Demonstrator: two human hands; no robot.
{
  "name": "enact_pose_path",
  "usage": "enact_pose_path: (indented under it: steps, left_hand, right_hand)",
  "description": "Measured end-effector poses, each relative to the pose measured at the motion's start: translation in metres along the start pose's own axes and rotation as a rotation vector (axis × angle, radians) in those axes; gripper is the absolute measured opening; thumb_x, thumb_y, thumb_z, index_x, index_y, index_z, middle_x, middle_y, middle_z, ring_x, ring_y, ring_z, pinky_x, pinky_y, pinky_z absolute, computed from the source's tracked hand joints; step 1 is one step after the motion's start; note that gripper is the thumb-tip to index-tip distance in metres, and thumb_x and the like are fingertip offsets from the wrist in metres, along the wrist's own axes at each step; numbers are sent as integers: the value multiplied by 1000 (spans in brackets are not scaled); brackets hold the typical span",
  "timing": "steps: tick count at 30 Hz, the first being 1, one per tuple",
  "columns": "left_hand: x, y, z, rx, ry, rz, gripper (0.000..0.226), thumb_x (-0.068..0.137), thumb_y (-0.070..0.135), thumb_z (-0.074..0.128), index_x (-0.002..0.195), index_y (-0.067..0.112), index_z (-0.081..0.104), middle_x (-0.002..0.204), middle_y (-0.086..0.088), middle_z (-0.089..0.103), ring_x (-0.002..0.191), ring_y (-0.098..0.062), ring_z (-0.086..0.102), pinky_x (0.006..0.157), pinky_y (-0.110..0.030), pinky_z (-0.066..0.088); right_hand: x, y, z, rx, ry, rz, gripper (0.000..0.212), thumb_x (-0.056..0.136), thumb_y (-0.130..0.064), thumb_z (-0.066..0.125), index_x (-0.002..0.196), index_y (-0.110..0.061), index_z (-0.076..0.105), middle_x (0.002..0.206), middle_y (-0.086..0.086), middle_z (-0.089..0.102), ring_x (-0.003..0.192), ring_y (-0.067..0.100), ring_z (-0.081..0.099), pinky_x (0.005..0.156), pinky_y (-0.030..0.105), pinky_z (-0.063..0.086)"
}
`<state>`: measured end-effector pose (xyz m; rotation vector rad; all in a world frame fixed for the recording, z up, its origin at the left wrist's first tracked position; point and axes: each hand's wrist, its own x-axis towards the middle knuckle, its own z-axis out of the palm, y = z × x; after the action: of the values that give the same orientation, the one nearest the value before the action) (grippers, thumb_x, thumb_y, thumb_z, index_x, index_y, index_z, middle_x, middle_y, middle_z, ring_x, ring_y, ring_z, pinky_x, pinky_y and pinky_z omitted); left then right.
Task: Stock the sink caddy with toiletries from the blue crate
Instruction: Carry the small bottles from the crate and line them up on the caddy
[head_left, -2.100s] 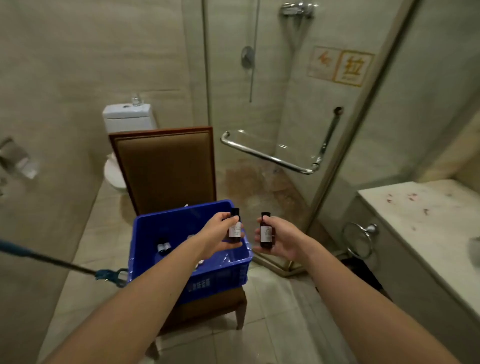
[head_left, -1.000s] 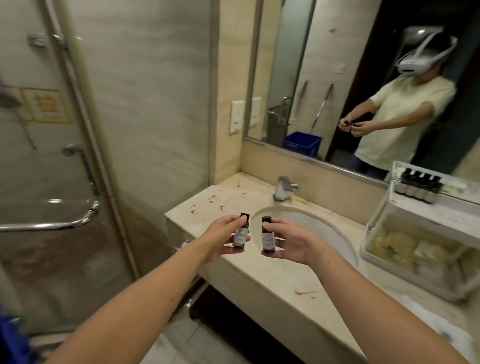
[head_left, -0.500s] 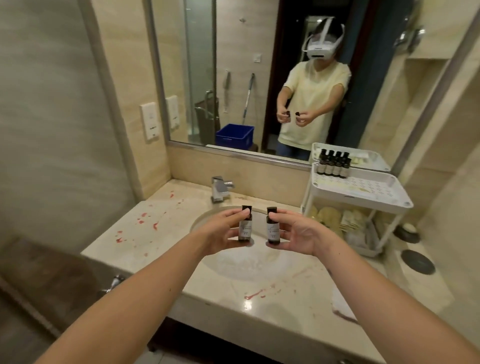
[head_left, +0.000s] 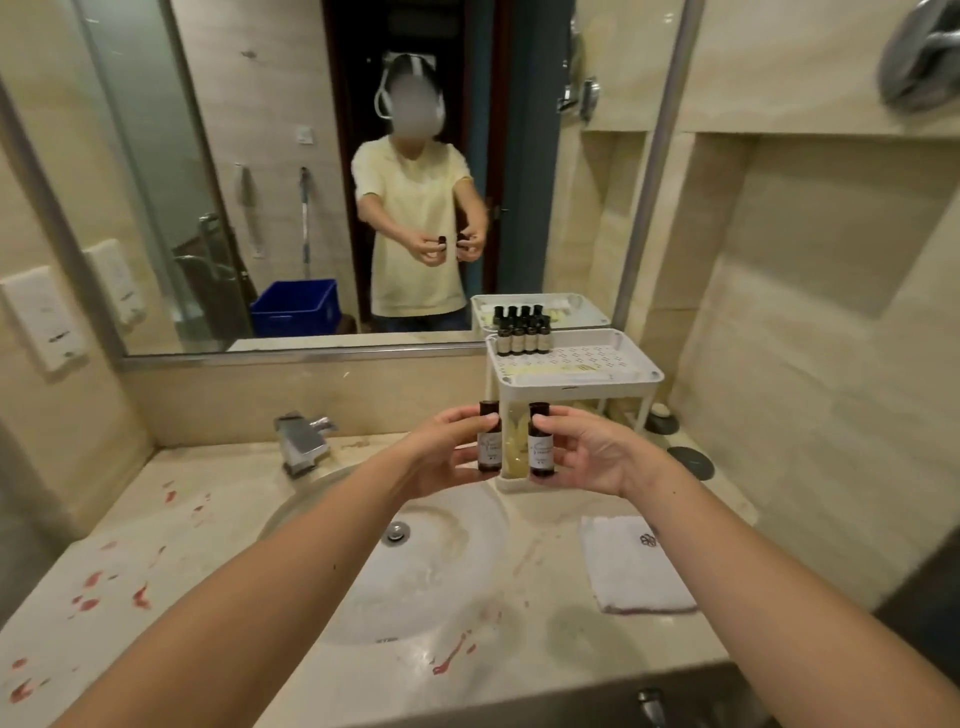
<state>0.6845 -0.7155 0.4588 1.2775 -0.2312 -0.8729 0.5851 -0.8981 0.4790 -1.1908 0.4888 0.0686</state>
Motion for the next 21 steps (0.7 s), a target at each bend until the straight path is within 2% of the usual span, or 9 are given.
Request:
enact_pose_path:
  steps: [2, 6, 9, 12, 18, 21]
  left_hand:
    - [9, 3, 9, 3, -35, -16, 42, 83, 14, 74, 123, 14, 59, 111, -12, 70, 99, -28, 69, 84, -46, 58]
    - [26, 8, 27, 13, -106, -33, 46, 86, 11, 70, 130, 12, 54, 126, -17, 61, 104, -30, 64, 85, -46, 57]
    - [39, 11, 38, 58, -171, -28, 37, 88, 12, 68, 123, 13, 57, 120, -14, 64, 99, -26, 63, 88, -47, 56]
    - [55, 19, 48, 112, -201, -8, 33, 89, 13, 67, 120, 15, 60, 112, -9, 68, 97, -23, 65, 89, -46, 55]
    - [98, 46, 69, 157, -179, 39, 31, 90, 13, 67, 120, 15, 61, 108, -7, 70, 96, -21, 66, 88, -45, 56]
    - [127, 60, 78, 160, -152, 51, 31, 90, 12, 66, 120, 13, 60, 109, -8, 70, 92, -19, 69, 79, -42, 59]
  right_hand:
    - [-3, -3, -8, 28, 34, -9, 43, 80, -2, 75, 118, -14, 59, 113, 16, 68, 106, 34, 64, 71, 55, 58]
    - [-4, -9, -24, 31, 92, -30, 38, 82, -2, 74, 114, -16, 60, 115, 15, 66, 107, 33, 62, 78, 57, 55]
    - [-1, -17, -34, 36, 115, -54, 29, 83, -2, 72, 106, -17, 62, 112, 14, 66, 106, 32, 61, 81, 57, 53]
    - [5, -30, -46, 5, 126, -73, 29, 85, -3, 70, 110, -16, 62, 118, 14, 65, 111, 32, 60, 90, 60, 50]
    - [32, -66, -71, -56, 120, -84, 41, 87, -3, 68, 126, -13, 59, 124, 14, 64, 117, 32, 58, 85, 54, 52]
    - [55, -88, -86, -71, 103, -87, 39, 87, -4, 69, 125, -12, 61, 121, 13, 66, 111, 31, 61, 87, 55, 53]
